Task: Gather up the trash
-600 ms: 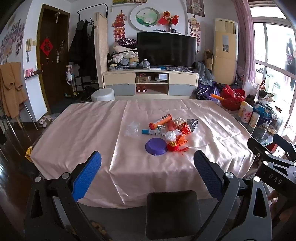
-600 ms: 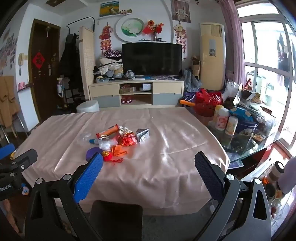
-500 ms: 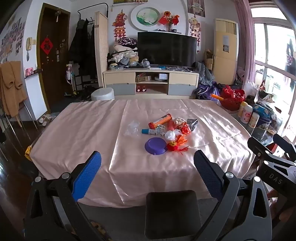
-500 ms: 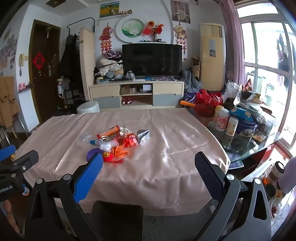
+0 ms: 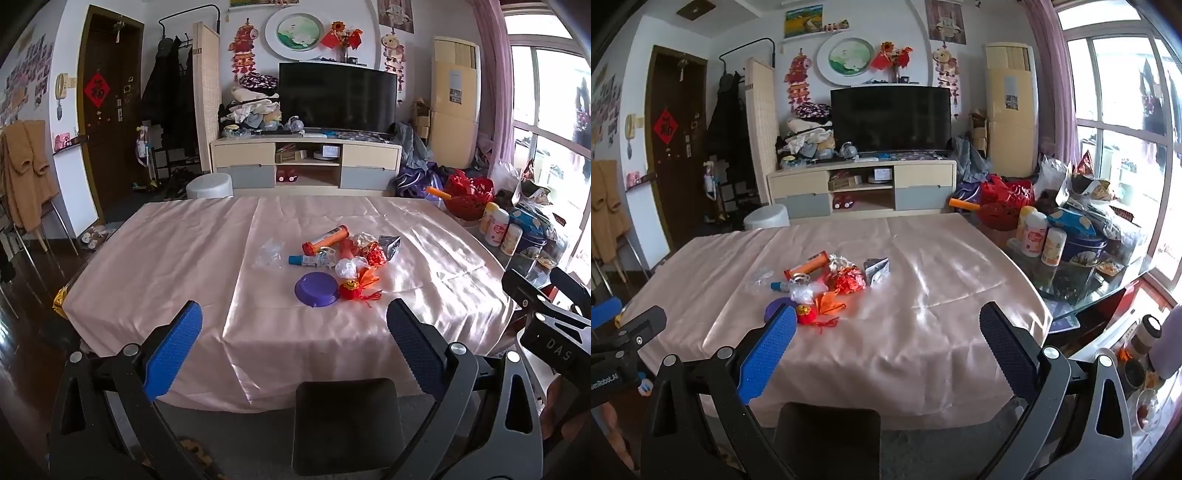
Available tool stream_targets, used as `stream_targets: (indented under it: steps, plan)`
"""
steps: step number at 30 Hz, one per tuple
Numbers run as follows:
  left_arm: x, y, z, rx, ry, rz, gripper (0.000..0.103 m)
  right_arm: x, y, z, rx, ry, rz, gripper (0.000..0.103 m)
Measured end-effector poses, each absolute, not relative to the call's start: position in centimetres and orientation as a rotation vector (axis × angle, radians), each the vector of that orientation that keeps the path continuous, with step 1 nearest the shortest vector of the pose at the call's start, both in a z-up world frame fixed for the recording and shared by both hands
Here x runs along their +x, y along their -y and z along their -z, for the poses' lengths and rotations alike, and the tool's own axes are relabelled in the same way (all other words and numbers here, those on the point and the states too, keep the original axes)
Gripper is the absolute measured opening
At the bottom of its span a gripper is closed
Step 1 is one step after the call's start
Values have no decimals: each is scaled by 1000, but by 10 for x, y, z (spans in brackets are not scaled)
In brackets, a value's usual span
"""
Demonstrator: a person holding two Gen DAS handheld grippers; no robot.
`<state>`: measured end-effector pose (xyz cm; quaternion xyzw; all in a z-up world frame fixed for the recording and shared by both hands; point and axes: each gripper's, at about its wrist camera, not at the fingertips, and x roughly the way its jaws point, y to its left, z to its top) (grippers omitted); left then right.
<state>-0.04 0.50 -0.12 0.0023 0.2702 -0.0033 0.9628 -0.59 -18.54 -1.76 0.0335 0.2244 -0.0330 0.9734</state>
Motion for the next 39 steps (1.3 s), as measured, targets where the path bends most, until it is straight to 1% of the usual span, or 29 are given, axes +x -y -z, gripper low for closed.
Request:
stream_targets:
  steps: [39]
  plan:
    - [1, -16, 6, -1, -548, 3, 95, -3, 186, 20, 128, -464, 42, 100]
